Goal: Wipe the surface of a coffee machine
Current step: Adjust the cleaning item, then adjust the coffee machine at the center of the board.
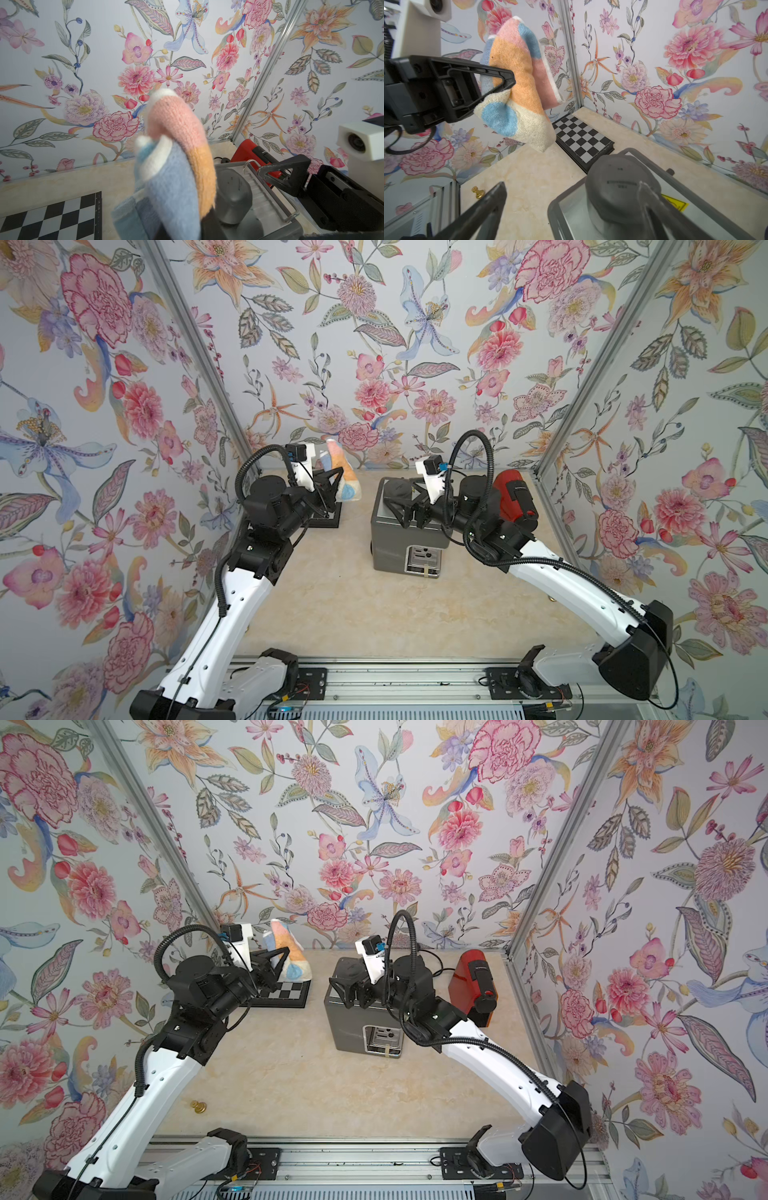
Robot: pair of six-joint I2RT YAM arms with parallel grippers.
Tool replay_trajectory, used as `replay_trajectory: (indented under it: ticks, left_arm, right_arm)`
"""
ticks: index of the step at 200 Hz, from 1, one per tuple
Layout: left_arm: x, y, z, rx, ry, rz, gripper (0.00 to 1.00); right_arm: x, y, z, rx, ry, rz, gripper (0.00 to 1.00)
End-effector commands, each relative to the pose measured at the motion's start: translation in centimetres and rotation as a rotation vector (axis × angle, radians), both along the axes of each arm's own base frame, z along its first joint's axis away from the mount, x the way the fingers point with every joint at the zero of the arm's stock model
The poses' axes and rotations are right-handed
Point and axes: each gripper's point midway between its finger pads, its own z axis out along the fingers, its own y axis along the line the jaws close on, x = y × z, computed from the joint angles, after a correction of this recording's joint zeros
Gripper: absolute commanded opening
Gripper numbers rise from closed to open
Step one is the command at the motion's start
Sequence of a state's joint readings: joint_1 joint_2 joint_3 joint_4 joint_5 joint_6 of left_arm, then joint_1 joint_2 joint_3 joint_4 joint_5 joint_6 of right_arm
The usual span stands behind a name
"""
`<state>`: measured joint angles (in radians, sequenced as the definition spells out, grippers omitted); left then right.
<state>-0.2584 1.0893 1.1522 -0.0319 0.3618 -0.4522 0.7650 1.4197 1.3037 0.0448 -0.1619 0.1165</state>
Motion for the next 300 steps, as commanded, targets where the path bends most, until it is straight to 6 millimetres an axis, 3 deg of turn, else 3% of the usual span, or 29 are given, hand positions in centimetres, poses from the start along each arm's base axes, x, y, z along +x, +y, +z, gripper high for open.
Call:
replay_trajectory:
  ticks: [1,71,119,168,209,231,251,300]
  left_arm:
    - [1.9,1.6,-2.7,0.030,0.053,0.056,0.00]
    - [3.4,0.3,-7.3,0.018,0.112,-0.023,0.00]
    - [3.4,-0.2,-7.8,0.000,0.104,-0.057,0.00]
    - [3.0,-1.1,-8.9,-0.005,0.118,-0.118,0.00]
    - [2.2,-1.6,-11.0,0.019,0.154,-0.162,0.00]
    - [1.6,-1.9,-12.2,0.023,0.169,-0.189,0.00]
    - [0.6,-3.4,-12.6,0.006,0.177,-0.296,0.00]
    - [0.2,-8.0,-12.0,-0.058,0.156,-0.450,0.00]
  right_arm:
    - [1.8,-0.3,-2.1,-0.179,-0.052,-0.102,1.00]
    - [4.6,0.4,-4.4,-0.252,-0.010,-0.154,0.97]
    - [5.6,0.1,-5.5,-0.286,0.001,-0.202,0.93]
    - [5.5,0.4,-5.9,-0.259,0.037,-0.162,0.60]
    - [5.7,-1.2,-6.6,-0.197,0.103,-0.074,0.23]
    - [5.6,-2.7,-6.2,-0.097,0.131,0.041,0.19]
    - [5.4,-3.7,-5.5,-0.052,0.136,0.077,0.19]
    - [4.1,-3.7,-6.3,-0.042,0.170,0.101,0.17]
